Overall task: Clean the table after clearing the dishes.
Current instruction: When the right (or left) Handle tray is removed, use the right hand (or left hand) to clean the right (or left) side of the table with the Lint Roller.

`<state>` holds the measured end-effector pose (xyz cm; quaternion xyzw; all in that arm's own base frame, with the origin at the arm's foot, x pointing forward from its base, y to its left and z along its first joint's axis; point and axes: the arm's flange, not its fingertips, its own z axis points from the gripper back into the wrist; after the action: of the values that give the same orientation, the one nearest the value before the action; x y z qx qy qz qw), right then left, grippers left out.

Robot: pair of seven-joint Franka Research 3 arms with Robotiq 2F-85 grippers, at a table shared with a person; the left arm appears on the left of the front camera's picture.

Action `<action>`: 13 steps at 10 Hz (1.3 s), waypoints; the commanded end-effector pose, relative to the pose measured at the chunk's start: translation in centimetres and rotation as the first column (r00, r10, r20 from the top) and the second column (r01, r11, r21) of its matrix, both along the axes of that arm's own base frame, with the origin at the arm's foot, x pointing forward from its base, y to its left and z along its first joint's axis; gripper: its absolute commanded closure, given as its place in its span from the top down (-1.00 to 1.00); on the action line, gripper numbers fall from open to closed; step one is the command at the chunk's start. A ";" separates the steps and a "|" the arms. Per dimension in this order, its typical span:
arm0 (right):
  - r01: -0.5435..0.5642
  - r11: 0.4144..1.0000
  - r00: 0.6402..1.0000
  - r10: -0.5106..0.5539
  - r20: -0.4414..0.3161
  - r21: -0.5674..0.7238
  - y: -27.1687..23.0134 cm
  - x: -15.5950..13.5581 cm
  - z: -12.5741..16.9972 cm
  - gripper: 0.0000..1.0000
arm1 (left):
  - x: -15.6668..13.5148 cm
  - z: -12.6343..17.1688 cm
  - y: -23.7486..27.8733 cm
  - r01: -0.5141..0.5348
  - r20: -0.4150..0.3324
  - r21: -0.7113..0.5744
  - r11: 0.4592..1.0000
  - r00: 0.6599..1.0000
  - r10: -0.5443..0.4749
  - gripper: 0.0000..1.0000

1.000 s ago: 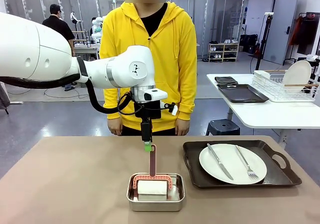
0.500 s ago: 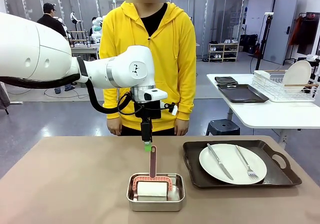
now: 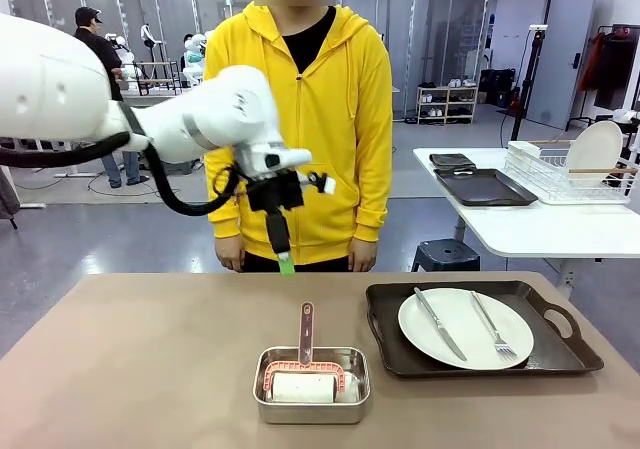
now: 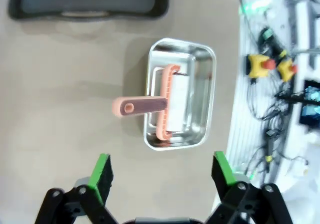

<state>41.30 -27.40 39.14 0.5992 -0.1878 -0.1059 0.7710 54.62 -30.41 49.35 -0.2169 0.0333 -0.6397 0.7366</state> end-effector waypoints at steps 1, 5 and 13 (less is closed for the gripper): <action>-0.004 1.000 1.000 0.004 0.008 0.003 0.1 -0.1 0.4 0.99 | -2.1 1.5 5.8 -0.173 -0.066 -0.156 0.972 0.984 0.164 1.00; -0.004 1.000 1.000 0.004 0.008 0.003 0.1 -0.1 0.4 0.99 | -6.3 3.1 20.4 -0.504 -0.221 -0.443 0.741 0.863 0.455 1.00; -0.004 1.000 1.000 0.004 0.008 0.003 0.1 -0.1 0.4 0.99 | -11.9 -3.9 50.6 -0.924 -0.627 -0.364 0.117 0.336 0.703 1.00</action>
<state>41.30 -27.41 39.16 0.5992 -0.1880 -0.1058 0.7710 41.52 19.24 44.75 -0.5073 -0.2224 -0.0610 0.8304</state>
